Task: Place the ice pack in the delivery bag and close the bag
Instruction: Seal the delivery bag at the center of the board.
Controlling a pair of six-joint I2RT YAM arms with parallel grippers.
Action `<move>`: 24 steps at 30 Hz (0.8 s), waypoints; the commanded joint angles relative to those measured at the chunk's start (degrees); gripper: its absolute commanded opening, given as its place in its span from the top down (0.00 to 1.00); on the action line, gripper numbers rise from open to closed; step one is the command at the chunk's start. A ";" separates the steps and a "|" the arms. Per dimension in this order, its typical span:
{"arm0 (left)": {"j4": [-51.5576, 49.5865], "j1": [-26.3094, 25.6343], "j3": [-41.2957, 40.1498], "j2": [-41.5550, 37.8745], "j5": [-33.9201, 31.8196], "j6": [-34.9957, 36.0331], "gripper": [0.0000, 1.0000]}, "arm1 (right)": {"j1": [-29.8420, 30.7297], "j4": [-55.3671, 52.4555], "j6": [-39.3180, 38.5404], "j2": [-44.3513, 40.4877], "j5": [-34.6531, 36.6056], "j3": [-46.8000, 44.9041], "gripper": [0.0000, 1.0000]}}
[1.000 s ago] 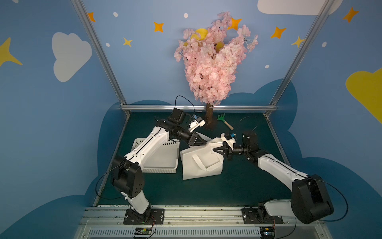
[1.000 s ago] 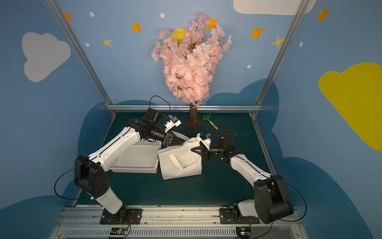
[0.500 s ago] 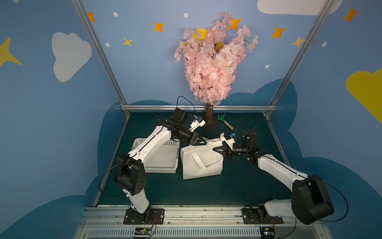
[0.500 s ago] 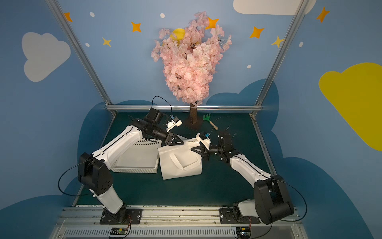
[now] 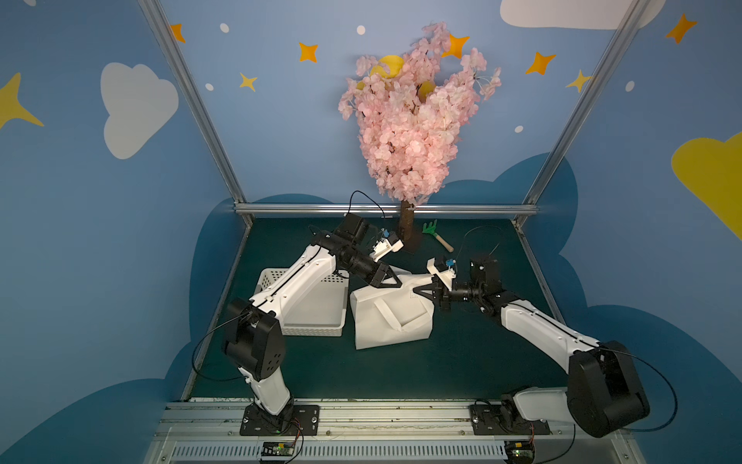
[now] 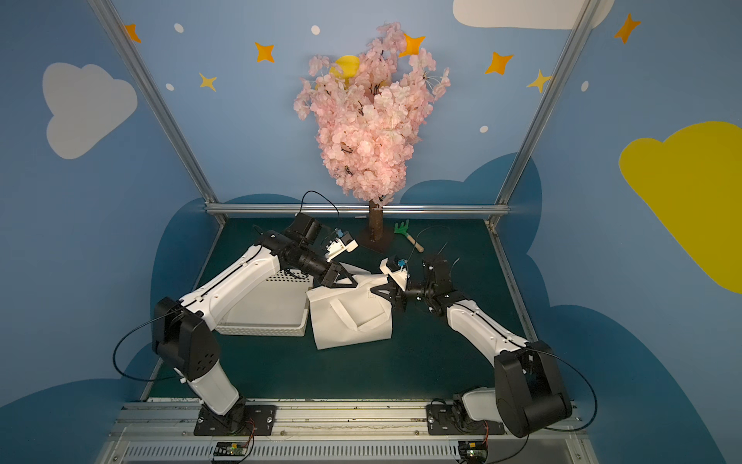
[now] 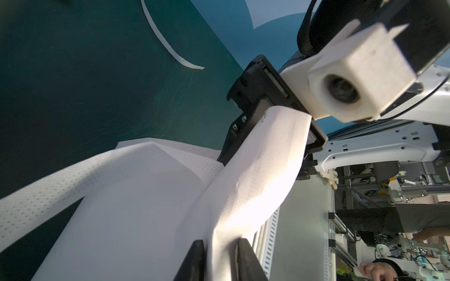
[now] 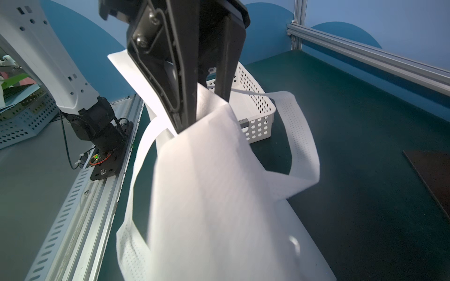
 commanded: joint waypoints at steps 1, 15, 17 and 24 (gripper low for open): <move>-4.22 -1.81 0.76 -1.76 -4.87 3.29 0.76 | 0.08 -0.39 -0.08 -1.42 2.42 -0.17 1.00; -4.39 -3.84 -1.54 -3.46 -12.66 8.09 0.81 | 0.78 -0.47 -0.10 -1.69 3.48 -0.44 1.00; -4.84 -3.94 -2.23 -3.79 -12.78 9.05 0.81 | 0.87 -0.66 -0.35 -1.82 3.62 -0.52 1.00; -3.50 -3.90 -4.66 -5.61 -13.38 9.93 0.97 | 1.04 -0.98 -0.43 -2.28 4.12 -0.58 1.00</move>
